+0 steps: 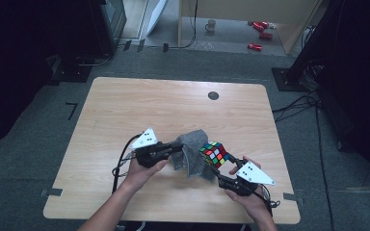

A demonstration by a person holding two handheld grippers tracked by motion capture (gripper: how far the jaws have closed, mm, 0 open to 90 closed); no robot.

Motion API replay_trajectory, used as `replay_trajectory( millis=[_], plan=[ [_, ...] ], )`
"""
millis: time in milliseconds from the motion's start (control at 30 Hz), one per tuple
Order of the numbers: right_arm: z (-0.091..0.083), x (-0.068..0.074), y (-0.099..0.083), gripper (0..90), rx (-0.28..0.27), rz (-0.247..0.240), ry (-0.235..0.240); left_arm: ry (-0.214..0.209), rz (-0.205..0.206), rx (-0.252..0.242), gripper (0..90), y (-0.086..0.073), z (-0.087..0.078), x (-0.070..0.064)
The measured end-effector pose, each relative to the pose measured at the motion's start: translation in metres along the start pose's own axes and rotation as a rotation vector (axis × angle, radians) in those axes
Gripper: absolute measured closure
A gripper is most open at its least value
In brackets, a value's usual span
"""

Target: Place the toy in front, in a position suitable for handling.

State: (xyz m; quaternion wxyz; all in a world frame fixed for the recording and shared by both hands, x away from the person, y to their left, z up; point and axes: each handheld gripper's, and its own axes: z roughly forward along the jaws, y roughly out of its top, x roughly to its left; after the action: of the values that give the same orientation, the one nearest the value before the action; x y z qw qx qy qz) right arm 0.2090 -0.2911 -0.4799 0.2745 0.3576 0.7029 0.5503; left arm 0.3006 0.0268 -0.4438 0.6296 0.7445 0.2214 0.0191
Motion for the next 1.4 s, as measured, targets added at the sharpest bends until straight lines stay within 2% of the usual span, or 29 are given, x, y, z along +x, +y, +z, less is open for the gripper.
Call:
replay_trajectory(
  millis=[133,233,333,433,500,567,667,700,767,867,967,1067,1133,1167,1233,1333,1400],
  plan=[
    [0.012,0.013,0.002,34.8,0.006,-0.026,0.063,-0.092,-0.028,-0.081,90.0,0.002,-0.012,-0.003],
    [0.020,0.028,0.006,34.8,0.007,-0.070,0.127,-0.162,-0.050,-0.070,90.0,0.000,-0.012,-0.005],
    [0.026,0.044,0.011,34.9,0.008,-0.125,0.175,-0.167,-0.040,-0.031,90.0,-0.004,-0.010,-0.008],
    [0.027,0.048,0.015,35.0,-0.001,-0.143,0.188,-0.143,-0.067,-0.017,90.0,-0.006,-0.015,-0.004],
    [0.026,0.046,0.017,35.0,-0.015,-0.133,0.199,-0.128,-0.083,-0.017,90.0,-0.008,-0.019,0.001],
    [0.027,0.046,0.018,35.1,-0.020,-0.135,0.209,-0.158,-0.107,-0.036,90.0,-0.008,-0.023,0.001],
    [0.032,0.050,0.017,35.0,-0.012,-0.146,0.226,-0.214,-0.090,-0.061,90.0,-0.005,-0.024,-0.006],
    [0.035,0.053,0.016,35.1,-0.001,-0.154,0.229,-0.217,-0.076,-0.059,90.0,-0.003,-0.024,-0.010],
    [0.038,0.057,0.014,35.1,0.009,-0.169,0.237,-0.188,-0.051,-0.051,90.0,-0.002,-0.024,-0.013],
    [0.037,0.054,0.017,35.1,-0.004,-0.150,0.235,-0.153,-0.091,-0.037,90.0,-0.006,-0.026,-0.004],
    [0.032,0.048,0.021,35.1,-0.026,-0.135,0.223,-0.146,-0.122,-0.024,90.0,-0.011,-0.027,0.003],
    [0.030,0.046,0.022,35.1,-0.036,-0.125,0.215,-0.198,-0.135,-0.051,90.0,-0.009,-0.027,0.000],
    [0.032,0.047,0.021,35.1,-0.030,-0.125,0.215,-0.237,-0.115,-0.067,90.0,-0.006,-0.027,-0.006],
    [0.033,0.048,0.020,35.1,-0.024,-0.127,0.216,-0.242,-0.105,-0.071,90.0,-0.004,-0.026,-0.009],
    [0.034,0.049,0.019,35.1,-0.022,-0.133,0.219,-0.228,-0.107,-0.066,90.0,-0.004,-0.026,-0.009],
    [0.031,0.047,0.022,35.1,-0.032,-0.126,0.217,-0.177,-0.142,-0.043,90.0,-0.009,-0.026,0.000],
    [0.029,0.045,0.024,35.1,-0.043,-0.116,0.211,-0.166,-0.167,-0.037,90.0,-0.013,-0.026,0.005]
  ],
)
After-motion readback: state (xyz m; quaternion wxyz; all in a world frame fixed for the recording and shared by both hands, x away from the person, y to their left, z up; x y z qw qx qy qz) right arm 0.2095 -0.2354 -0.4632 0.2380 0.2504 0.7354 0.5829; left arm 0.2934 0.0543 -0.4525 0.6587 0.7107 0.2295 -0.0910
